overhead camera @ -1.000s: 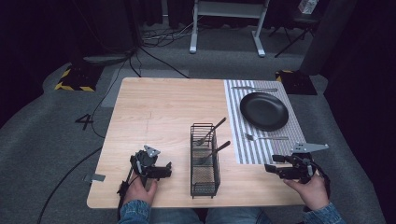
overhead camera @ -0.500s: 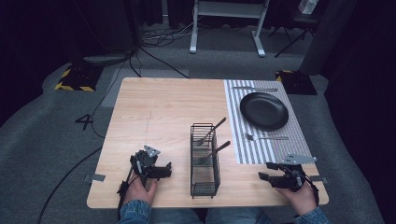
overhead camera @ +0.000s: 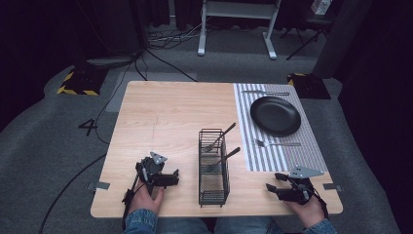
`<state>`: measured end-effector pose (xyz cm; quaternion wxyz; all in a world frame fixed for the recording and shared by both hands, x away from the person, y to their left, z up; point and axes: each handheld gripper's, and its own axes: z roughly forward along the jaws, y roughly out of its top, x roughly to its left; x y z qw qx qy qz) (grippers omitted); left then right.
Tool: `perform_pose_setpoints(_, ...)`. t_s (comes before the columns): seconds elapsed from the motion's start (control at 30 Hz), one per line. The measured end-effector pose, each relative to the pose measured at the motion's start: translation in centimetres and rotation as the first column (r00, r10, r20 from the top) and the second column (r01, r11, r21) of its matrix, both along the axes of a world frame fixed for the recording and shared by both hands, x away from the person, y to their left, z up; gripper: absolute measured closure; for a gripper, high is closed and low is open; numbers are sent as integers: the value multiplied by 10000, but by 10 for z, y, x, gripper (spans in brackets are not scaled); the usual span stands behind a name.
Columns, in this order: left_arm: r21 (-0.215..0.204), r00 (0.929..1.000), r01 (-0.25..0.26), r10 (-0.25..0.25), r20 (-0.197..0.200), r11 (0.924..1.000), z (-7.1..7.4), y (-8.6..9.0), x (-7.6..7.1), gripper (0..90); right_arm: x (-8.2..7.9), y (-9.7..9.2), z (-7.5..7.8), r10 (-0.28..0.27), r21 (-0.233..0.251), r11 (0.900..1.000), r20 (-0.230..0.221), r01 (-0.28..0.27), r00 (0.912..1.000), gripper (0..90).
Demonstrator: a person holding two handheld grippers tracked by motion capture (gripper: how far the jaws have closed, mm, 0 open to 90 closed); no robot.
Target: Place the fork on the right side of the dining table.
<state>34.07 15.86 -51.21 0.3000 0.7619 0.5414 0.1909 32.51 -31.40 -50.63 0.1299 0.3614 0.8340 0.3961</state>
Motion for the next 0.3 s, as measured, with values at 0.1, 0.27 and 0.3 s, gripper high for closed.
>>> perform_pose_setpoints(0.1,2,10000,4,-4,-2,10000,0,0,0,4,-3,2,-2,192,-331,9993,364,-180,9992,331)
perform_pose_setpoints(0.27,-17,10000,-5,5,-8,10000,0,0,0,4,-5,8,-3,332,-748,9968,468,-296,9984,222)
perform_pose_setpoints(0.3,-6,10000,-7,7,-3,10000,0,0,0,4,-5,8,-3,323,-758,9967,462,-288,9984,215)
